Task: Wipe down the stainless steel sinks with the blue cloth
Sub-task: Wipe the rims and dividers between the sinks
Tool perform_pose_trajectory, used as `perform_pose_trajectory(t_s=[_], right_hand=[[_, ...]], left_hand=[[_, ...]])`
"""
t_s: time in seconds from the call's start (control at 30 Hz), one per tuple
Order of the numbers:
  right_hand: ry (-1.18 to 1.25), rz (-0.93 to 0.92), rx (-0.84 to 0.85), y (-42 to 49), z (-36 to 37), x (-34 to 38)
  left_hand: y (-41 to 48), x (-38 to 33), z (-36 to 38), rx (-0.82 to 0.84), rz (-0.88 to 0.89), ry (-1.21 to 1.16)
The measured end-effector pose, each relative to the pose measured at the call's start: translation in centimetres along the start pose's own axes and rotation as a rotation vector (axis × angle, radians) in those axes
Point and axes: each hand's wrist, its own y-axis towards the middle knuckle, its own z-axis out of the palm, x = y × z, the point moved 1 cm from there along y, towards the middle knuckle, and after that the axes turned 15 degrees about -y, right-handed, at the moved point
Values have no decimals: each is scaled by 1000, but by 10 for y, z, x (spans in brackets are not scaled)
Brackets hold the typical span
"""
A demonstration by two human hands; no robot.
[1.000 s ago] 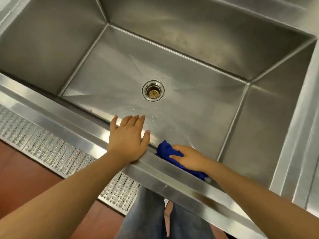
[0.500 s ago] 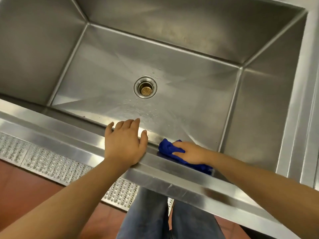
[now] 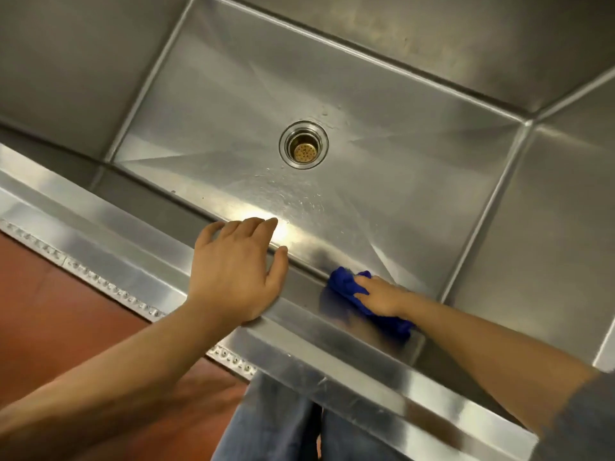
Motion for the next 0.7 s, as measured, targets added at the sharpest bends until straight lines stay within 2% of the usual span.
perform_pose_trajectory(t_s=[0.17,0.4,0.57,0.7], right_hand=[[94,-48,55,-44,-10,-10],[-36,57,15,-2,13,-20],[37,48,234,-54,-13,-29],[-11,44,281,-78,-13,-44]], left_hand=[[0,-1,0,11,-13,-19],[0,2,3,11,-12,-4],[-2,-1,-1,33,10,10],[-4,-14,0,99,140,-40]])
